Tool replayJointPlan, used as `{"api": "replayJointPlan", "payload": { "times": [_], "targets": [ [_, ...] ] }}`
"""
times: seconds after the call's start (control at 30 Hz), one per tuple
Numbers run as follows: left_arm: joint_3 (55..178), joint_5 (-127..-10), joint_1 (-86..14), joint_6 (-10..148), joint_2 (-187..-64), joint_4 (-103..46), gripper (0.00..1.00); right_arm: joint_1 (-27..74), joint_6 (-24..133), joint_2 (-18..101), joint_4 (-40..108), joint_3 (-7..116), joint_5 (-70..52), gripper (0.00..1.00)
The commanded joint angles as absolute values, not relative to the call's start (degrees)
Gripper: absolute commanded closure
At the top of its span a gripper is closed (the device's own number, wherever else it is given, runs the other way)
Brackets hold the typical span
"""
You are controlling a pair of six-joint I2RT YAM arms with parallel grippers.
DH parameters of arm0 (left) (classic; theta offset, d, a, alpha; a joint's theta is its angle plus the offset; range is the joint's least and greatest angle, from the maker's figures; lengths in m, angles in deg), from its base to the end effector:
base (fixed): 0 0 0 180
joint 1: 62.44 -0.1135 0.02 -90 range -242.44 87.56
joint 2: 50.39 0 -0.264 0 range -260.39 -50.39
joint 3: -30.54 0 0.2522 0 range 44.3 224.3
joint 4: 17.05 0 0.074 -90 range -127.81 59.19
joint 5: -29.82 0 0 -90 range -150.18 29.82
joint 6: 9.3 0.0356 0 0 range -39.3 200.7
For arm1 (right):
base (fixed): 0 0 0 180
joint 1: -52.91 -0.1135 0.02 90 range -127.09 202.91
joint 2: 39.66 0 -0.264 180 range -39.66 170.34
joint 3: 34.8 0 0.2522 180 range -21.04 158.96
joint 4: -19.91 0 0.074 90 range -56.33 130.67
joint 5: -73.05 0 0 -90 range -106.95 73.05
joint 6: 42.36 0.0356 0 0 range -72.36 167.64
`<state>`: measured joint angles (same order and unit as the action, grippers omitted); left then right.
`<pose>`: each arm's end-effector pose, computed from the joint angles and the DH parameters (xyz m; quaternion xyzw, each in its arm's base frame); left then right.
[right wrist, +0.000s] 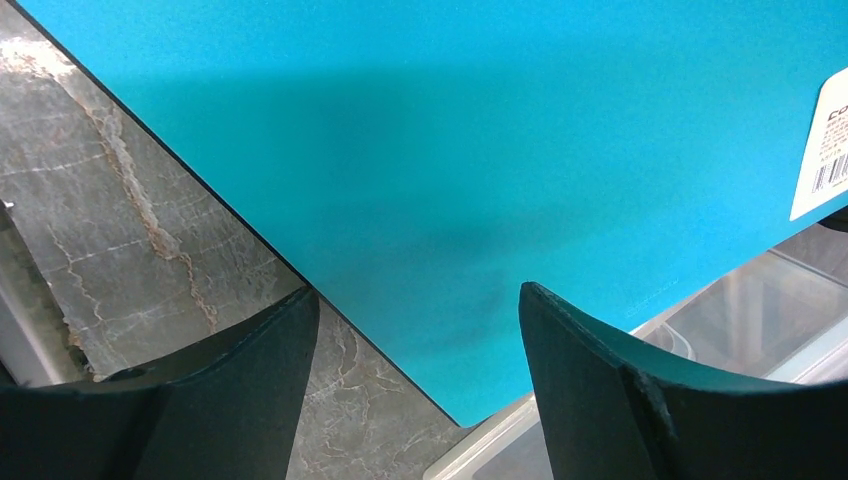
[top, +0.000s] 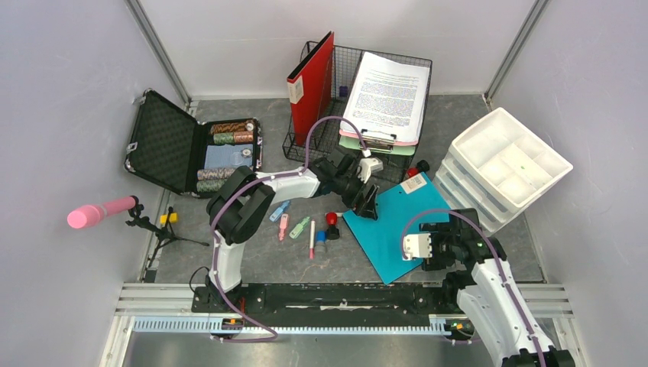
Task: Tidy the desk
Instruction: Pick up the folder from the center of the board.
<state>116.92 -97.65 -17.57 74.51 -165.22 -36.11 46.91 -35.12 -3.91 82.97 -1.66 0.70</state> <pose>0.2836 -0.3128 0.1575 0.4021 0.7943 -0.4180 0.1806 0.1005 0.0214 0.1579 -0.6987 0.6678 -0.0117 0.2563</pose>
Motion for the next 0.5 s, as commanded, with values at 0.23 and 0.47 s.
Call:
{"api": "replayJointPlan", "payload": {
  "times": [0.23, 0.47],
  "targets": [
    [120.79, -106.22, -17.04, 69.81, -165.21, -42.53, 0.35, 46.51, -34.78, -2.09, 78.71, -6.29, 3.62, 0.2],
    [126.53, -111.99, -17.0, 70.5, -165.46, -49.05, 0.65, 46.5, -34.36, -3.51, 80.11, -4.62, 2.74, 0.2]
  ]
}}
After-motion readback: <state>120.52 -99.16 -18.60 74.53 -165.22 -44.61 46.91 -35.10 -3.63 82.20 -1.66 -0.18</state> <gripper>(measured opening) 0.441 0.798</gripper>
